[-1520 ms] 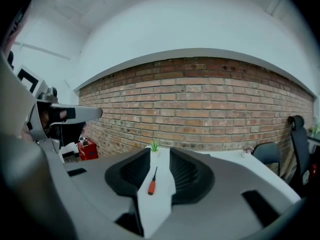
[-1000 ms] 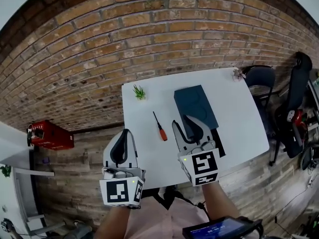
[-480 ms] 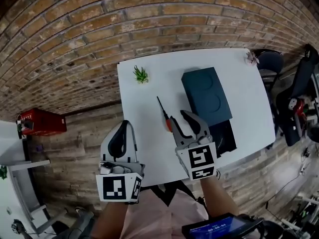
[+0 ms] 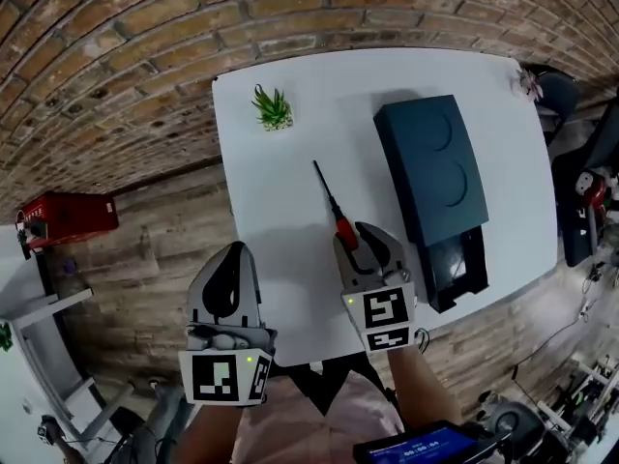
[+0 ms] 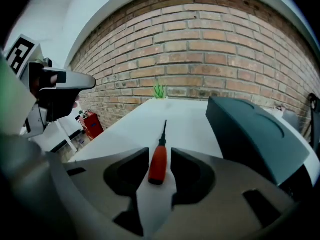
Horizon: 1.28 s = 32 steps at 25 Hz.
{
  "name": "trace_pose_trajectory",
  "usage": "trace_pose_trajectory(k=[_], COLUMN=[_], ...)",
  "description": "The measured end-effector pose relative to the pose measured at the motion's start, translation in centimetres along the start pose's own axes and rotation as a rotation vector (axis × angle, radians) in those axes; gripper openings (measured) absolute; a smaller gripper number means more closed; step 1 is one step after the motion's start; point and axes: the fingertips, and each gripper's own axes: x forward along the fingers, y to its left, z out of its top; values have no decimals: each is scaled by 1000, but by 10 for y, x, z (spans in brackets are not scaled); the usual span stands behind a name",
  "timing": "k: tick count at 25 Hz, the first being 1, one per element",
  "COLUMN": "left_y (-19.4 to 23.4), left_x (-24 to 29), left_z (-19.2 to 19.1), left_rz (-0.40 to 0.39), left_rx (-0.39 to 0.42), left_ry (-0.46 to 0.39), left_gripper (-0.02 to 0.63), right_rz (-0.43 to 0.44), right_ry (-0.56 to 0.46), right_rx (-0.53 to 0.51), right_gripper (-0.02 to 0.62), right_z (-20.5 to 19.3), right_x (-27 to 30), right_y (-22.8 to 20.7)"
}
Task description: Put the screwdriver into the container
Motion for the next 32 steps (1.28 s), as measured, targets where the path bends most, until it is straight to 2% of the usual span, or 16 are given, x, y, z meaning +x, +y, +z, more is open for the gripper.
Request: trace_pose_trajectory(k=[6,9,14,17,24,32], left_y=[7,6,4,0,-22,-61], left_x=[11,11,5,1,-16,-48], left_z=[-23,-25,-11,16,89,154], left_rz=[1,-9,-14,-31,-93,-160], left_rx=[-10,-8,0,15,51,100], left_ry=[36,38,14,-47,-203,-375], left_gripper=[12,12,12,12,12,12], right_rz=[-43,-55,-15,-22,-78,-141], right_ry=[25,45,40,-18,-196,-355], right_rx=[-44,-31,32,21,-50,-120], right_gripper=[138,115,107,106,107,107], right_z=[-10,-14,-9,19,112,180], right_x=[16,18,10,-5,-70,-138], right_y=[-2,-5,-2,0,-3,-14])
